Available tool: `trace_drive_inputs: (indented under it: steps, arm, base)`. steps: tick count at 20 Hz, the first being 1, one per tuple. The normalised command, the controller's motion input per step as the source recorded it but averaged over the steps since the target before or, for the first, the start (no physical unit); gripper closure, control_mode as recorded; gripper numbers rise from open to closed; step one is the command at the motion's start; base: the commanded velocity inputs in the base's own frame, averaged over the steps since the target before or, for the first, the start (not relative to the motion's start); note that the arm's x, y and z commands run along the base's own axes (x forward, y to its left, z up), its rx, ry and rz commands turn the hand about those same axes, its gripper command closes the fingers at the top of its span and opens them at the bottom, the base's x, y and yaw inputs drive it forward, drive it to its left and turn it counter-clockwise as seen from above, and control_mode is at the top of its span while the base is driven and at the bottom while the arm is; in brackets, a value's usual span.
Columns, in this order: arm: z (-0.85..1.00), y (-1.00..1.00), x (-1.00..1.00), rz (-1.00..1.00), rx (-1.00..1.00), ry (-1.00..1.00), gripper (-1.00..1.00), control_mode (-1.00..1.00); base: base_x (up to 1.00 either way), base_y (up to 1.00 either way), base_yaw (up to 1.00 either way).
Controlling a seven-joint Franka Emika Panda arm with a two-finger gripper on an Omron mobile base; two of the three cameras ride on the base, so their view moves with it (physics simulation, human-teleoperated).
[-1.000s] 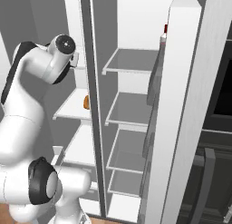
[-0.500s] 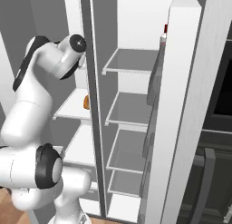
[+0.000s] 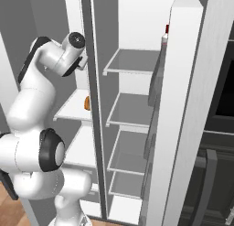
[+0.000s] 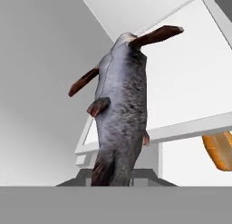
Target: There's a fish in the fridge that needs to be moved to the freezer for freezing. Pick up the fish from the fridge, place it on any shelf in the freezer, and close the fridge and freezer doors when done.
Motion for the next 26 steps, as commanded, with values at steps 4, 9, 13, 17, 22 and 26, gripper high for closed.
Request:
trace_drive_inputs:
  steps: [4, 9, 13, 17, 22, 26]
  arm:
    - [-0.06, 0.00, 0.33, -0.01, 0.00, 0.15, 1.00, -1.00]
    - [-0.05, -0.06, 0.28, 0.00, 0.02, 0.15, 1.00, -1.00]
    - [-0.12, 0.01, 0.33, 0.00, 0.00, 0.07, 1.00, -1.00]
    - [-0.14, 0.01, 0.39, 0.00, 0.00, 0.00, 1.00, -1.00]
    - [-0.15, 0.00, 0.42, 0.00, 0.00, 0.00, 1.00, -1.00]
    - [-0.19, 0.00, 0.48, 0.00, 0.00, 0.00, 1.00, -1.00]
  base:
    - [0.00, 0.00, 0.00]
    - [0.00, 0.00, 0.00]
    - [0.00, 0.00, 0.00]
    - [0.00, 0.00, 0.00]
    - [0.00, 0.00, 0.00]
    - [0.00, 0.00, 0.00]
